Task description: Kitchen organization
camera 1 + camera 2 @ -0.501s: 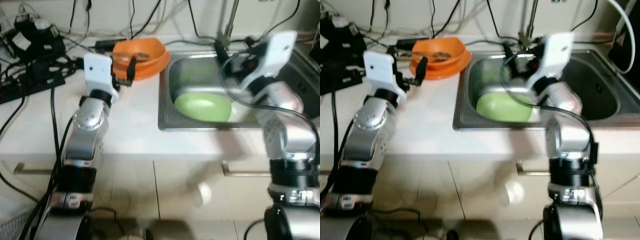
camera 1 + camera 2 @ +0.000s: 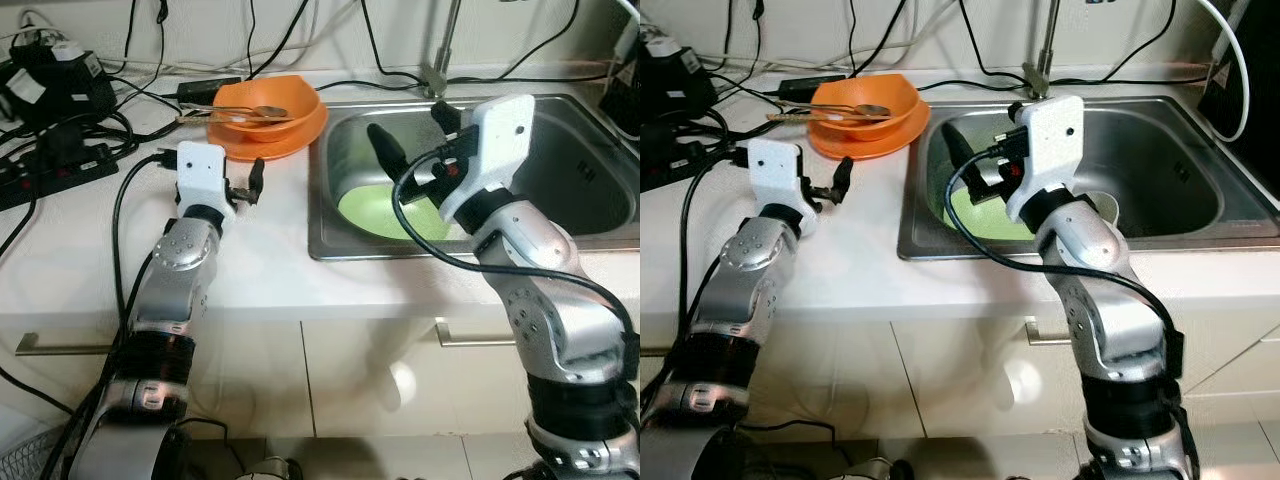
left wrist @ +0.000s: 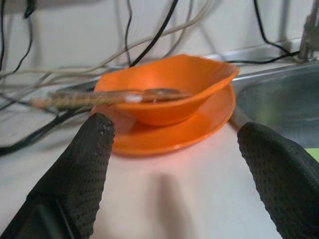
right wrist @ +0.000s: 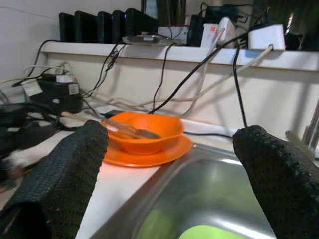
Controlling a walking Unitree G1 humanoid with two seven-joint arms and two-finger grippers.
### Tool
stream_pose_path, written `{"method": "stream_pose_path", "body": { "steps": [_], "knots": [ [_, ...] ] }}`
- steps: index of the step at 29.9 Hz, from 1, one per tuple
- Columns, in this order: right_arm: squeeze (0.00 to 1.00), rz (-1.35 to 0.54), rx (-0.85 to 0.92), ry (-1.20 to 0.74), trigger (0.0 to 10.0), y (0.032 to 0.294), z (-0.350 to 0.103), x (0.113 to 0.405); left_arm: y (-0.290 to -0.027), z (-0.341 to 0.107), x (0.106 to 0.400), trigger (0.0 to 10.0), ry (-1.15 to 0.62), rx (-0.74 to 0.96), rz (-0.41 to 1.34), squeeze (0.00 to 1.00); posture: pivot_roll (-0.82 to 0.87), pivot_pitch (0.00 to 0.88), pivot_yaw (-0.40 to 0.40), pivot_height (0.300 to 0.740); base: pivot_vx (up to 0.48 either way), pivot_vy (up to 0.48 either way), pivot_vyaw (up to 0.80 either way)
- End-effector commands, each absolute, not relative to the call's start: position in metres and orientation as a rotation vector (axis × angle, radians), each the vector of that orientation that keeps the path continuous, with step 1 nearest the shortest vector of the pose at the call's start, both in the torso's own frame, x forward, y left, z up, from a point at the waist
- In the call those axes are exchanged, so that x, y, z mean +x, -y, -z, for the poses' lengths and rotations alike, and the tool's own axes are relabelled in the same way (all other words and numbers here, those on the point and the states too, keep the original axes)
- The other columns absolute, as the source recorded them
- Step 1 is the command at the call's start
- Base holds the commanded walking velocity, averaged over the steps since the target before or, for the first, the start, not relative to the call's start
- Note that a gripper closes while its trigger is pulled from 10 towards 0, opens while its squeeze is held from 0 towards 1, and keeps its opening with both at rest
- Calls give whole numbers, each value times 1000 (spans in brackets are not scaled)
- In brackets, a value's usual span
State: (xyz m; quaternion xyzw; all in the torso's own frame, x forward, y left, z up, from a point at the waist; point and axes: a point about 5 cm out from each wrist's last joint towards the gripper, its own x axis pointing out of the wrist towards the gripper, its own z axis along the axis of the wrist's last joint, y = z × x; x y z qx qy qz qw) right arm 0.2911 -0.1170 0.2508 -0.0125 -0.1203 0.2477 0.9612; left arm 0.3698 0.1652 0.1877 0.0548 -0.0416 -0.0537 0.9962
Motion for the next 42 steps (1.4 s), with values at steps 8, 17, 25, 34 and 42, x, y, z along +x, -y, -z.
{"method": "stream_pose_path", "body": {
  "steps": [8,17,25,34,42],
  "knots": [
    [0,-556,-24,178,10000,116,-247,273,-161,-194,388,10000,57,141,161,0,-18,69,108,740,0,0,0],
    [0,-602,-30,168,10000,114,-251,265,-156,-187,399,10000,-13,98,174,0,-29,71,119,740,0,0,0],
    [0,-578,-17,140,10000,120,-244,260,-155,-192,404,10000,-8,58,155,0,-41,81,127,740,0,0,0],
    [0,-594,-60,99,10000,127,-238,257,-168,-204,409,10000,6,72,111,0,-49,89,126,740,0,0,-200],
    [0,-577,-51,114,10000,128,-240,260,-180,-206,404,10000,29,6,34,0,-39,85,117,740,0,0,-133]
  ]
}}
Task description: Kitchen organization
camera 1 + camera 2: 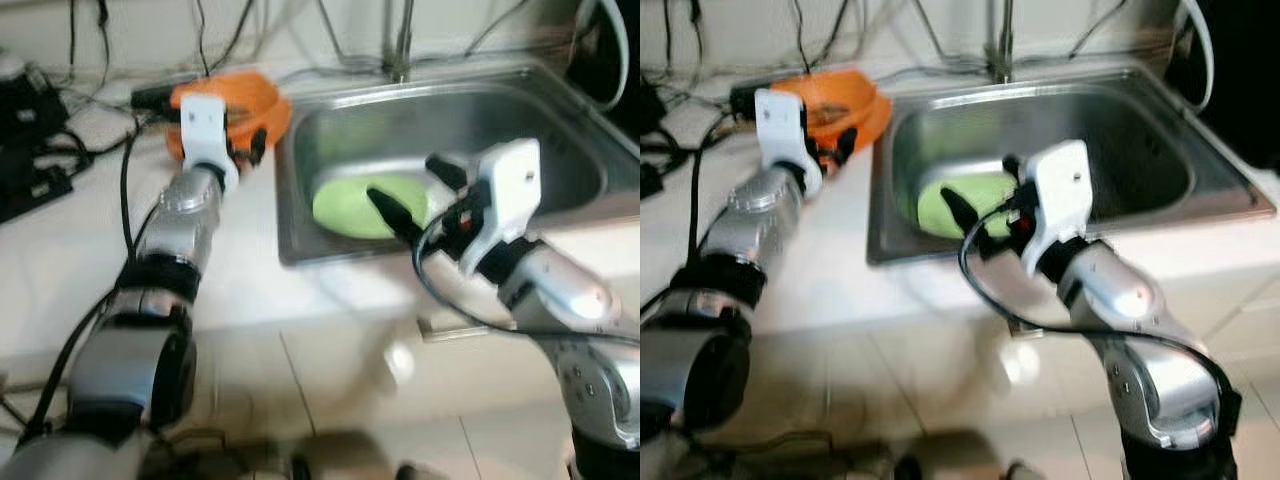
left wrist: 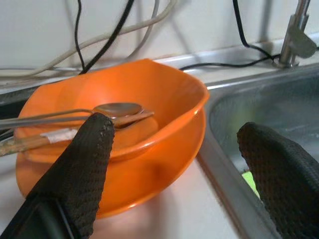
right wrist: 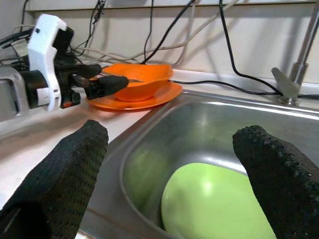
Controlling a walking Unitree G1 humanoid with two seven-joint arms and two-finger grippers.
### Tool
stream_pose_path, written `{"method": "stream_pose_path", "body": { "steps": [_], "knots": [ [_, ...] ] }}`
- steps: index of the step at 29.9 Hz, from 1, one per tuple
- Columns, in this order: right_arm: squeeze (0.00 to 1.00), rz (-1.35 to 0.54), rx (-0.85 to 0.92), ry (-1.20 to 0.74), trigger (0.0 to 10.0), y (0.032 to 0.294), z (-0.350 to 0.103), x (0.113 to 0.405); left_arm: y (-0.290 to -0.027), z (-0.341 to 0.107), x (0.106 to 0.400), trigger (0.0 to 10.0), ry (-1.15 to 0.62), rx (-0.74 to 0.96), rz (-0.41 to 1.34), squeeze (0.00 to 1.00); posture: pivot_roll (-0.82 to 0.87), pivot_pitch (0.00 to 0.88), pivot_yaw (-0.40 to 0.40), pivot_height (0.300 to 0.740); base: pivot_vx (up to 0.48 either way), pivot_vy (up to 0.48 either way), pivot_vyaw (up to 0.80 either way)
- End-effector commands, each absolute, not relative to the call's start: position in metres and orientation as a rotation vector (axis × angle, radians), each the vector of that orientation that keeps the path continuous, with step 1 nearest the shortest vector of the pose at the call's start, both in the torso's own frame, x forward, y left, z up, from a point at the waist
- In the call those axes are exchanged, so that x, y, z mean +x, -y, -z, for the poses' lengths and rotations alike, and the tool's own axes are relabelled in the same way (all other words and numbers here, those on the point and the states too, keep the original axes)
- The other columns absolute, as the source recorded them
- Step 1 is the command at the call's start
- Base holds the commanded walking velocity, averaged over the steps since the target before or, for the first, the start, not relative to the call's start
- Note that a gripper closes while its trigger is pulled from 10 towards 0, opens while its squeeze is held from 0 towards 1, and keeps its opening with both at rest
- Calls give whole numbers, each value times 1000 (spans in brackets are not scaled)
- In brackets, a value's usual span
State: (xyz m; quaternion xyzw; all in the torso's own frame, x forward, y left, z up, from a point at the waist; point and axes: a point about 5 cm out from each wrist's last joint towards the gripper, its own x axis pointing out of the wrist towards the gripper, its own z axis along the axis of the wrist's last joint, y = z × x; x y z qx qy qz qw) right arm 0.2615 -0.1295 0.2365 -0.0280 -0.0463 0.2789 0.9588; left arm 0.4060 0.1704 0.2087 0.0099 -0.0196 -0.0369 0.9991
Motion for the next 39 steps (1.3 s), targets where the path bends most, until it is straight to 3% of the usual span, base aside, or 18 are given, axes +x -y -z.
{"method": "stream_pose_path", "body": {
  "steps": [1,11,28,39],
  "knots": [
    [0,-578,-49,116,10000,128,-241,260,-181,-205,403,10000,30,3,30,0,-36,84,117,740,0,0,0],
    [0,-580,-39,130,10000,124,-243,264,-183,-202,396,10000,28,-17,3,0,-18,90,111,740,0,418,0],
    [0,-554,-51,151,10000,127,-248,265,-170,-211,392,10000,76,-11,58,0,-29,91,117,740,0,0,0],
    [0,-540,-65,161,10000,130,-251,267,-162,-213,390,10000,89,-35,71,0,-58,82,123,740,230,0,0]
  ]
}}
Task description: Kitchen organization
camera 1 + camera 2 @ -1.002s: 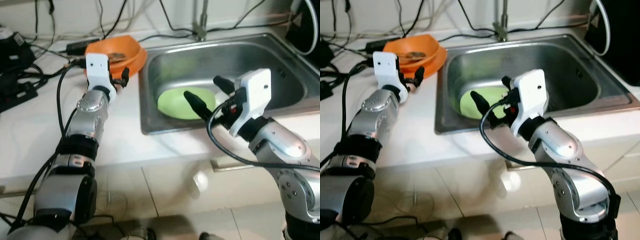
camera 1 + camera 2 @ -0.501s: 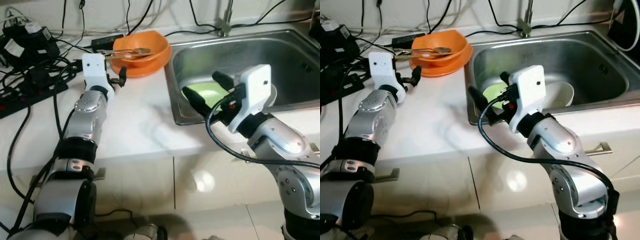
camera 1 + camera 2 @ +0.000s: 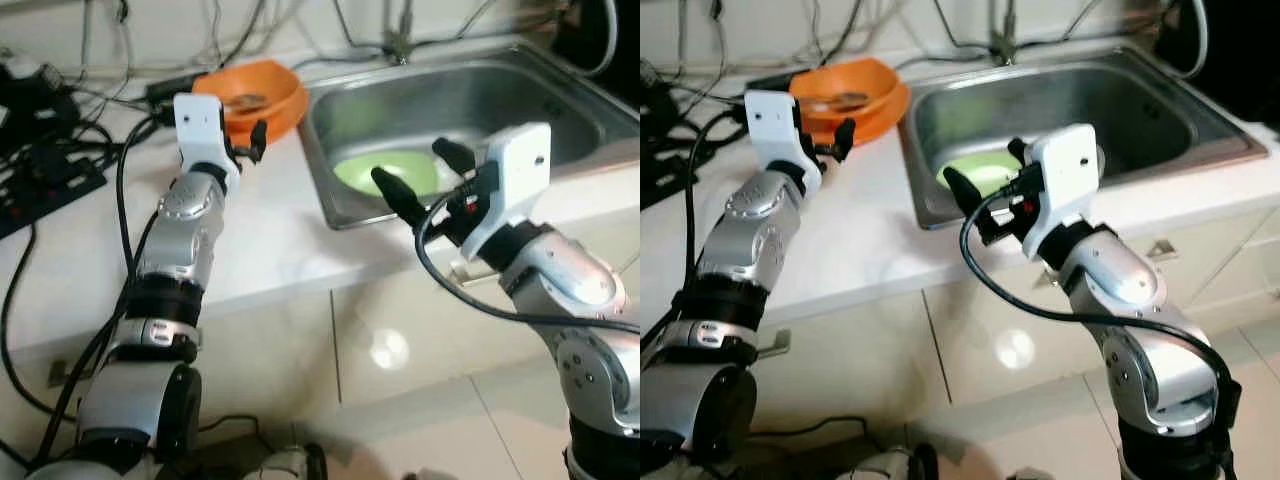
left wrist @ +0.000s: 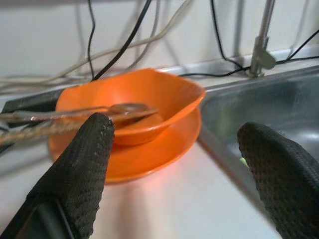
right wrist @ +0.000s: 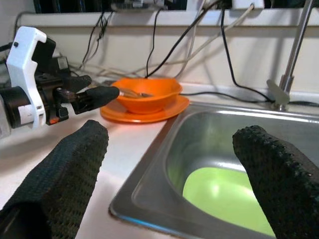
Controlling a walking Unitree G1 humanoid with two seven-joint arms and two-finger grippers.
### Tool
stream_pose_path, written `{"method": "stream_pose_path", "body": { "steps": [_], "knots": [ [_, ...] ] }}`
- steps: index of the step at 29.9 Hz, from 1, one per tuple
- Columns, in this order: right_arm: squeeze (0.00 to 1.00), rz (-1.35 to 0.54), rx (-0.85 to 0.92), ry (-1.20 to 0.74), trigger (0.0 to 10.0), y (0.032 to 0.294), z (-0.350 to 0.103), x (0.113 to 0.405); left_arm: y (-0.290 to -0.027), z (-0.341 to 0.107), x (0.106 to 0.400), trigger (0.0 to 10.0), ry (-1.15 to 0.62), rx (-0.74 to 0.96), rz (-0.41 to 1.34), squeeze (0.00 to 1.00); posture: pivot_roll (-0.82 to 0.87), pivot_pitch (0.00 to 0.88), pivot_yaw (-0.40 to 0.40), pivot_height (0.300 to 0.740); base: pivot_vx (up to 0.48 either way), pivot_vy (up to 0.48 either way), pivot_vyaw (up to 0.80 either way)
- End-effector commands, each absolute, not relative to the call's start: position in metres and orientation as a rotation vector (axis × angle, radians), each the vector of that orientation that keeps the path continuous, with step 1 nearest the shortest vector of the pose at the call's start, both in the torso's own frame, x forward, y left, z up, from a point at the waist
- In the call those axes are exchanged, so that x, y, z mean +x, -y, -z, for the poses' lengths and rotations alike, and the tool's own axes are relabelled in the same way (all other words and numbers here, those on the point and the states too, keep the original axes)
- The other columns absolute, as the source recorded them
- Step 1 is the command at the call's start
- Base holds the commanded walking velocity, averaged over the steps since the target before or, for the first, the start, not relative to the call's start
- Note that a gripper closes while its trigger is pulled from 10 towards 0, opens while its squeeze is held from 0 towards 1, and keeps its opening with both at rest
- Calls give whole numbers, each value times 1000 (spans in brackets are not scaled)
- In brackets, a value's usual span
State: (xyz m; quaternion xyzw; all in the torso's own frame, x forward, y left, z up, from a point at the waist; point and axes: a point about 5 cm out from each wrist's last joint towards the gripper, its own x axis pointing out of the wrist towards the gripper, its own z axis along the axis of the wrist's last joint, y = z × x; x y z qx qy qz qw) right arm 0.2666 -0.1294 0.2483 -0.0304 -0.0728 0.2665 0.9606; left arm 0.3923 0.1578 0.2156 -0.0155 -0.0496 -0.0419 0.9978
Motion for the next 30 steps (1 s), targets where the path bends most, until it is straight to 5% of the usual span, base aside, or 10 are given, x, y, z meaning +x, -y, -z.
{"method": "stream_pose_path", "body": {
  "steps": [1,22,30],
  "knots": [
    [0,-540,-67,162,10000,130,-251,267,-161,-212,390,10000,86,-35,72,0,-58,81,124,740,0,0,0],
    [0,-594,-98,163,10000,122,-249,268,-157,-214,378,10000,119,-85,65,0,-25,70,96,740,0,0,0],
    [0,-609,-104,175,10000,120,-252,270,-160,-213,377,10000,113,-92,51,0,-28,61,95,740,282,0,0]
  ]
}}
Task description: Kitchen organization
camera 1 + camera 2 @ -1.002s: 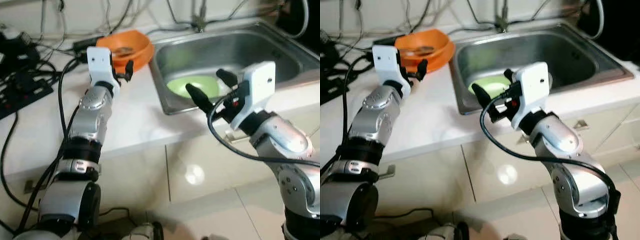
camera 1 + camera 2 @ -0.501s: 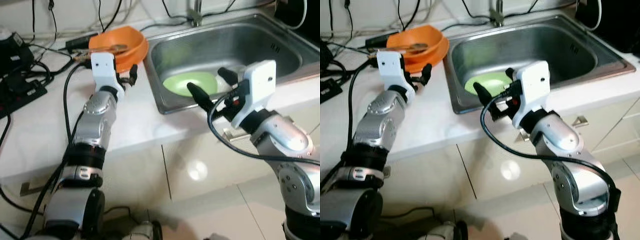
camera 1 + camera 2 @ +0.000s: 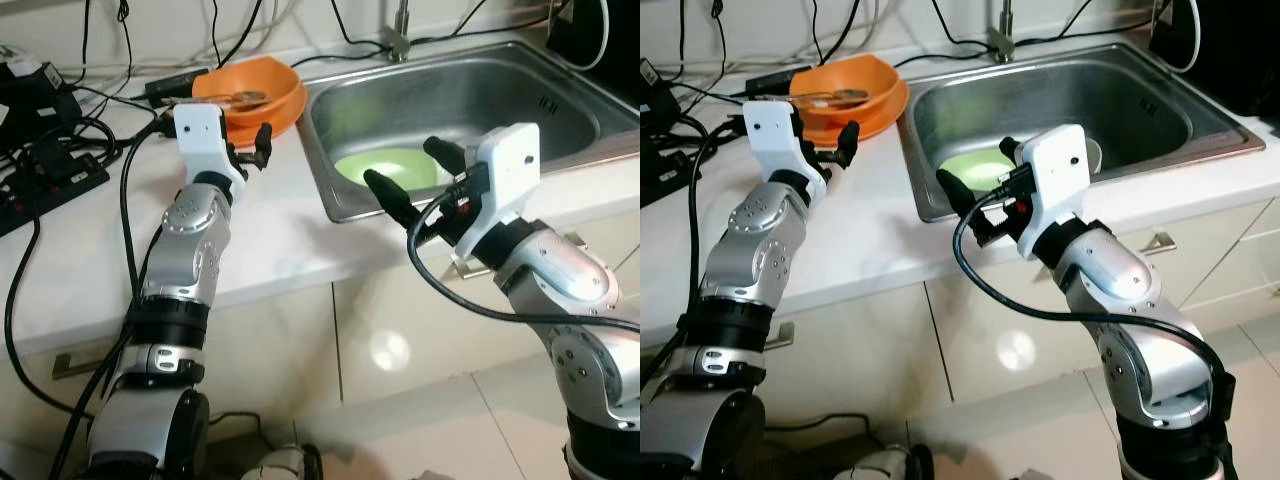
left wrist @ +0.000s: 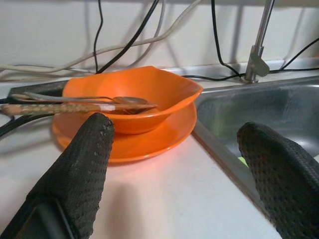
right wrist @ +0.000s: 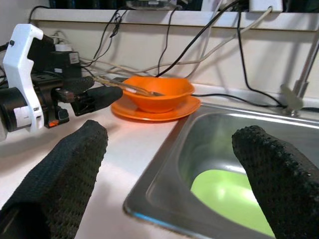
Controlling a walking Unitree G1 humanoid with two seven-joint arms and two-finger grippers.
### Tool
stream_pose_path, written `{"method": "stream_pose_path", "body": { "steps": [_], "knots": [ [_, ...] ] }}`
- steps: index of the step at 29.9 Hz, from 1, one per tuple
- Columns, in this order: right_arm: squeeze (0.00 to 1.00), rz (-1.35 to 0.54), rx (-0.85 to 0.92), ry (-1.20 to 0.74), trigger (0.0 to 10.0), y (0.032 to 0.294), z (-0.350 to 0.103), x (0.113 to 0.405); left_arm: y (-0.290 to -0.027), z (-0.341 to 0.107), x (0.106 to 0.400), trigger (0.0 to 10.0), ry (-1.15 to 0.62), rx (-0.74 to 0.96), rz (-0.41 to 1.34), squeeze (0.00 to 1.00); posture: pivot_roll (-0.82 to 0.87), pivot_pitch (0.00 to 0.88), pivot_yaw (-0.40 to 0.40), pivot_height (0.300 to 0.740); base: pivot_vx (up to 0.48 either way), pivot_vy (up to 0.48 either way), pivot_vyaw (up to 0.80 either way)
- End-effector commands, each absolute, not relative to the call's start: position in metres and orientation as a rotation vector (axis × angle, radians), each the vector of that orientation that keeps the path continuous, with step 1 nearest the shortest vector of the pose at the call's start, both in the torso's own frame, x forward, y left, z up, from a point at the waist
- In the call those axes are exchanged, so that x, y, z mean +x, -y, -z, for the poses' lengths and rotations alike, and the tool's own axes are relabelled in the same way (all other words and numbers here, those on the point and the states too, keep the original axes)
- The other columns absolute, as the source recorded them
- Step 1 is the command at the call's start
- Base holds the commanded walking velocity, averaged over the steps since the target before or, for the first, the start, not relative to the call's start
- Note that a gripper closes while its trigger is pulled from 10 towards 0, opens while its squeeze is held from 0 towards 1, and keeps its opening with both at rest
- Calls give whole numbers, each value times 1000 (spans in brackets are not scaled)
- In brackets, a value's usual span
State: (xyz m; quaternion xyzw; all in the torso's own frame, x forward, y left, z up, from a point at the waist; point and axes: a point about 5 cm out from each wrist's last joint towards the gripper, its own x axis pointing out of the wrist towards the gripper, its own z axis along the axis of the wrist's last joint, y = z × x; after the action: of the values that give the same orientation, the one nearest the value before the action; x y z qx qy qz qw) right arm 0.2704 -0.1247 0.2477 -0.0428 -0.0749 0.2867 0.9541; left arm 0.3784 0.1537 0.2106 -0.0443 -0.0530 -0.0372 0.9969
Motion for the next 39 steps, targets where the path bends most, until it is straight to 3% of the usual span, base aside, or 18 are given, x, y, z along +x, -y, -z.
{"method": "stream_pose_path", "body": {
  "steps": [1,17,27,34,39],
  "knots": [
    [0,-609,-105,175,10000,120,-252,270,-160,-213,377,10000,113,-92,50,0,-28,61,95,740,345,0,0],
    [0,-619,-111,180,10000,119,-250,269,-158,-213,376,10000,109,-94,44,0,-27,65,95,740,323,0,0],
    [0,-630,-122,184,10000,118,-250,268,-157,-213,367,10000,132,-80,23,0,-19,69,94,740,0,0,0],
    [0,-632,-125,190,10000,118,-250,267,-155,-210,365,10000,121,-70,14,0,-20,70,94,740,0,0,727],
    [0,-632,-116,185,10000,118,-249,267,-154,-209,365,10000,112,-75,24,0,-22,69,95,740,0,0,0]
  ]
}}
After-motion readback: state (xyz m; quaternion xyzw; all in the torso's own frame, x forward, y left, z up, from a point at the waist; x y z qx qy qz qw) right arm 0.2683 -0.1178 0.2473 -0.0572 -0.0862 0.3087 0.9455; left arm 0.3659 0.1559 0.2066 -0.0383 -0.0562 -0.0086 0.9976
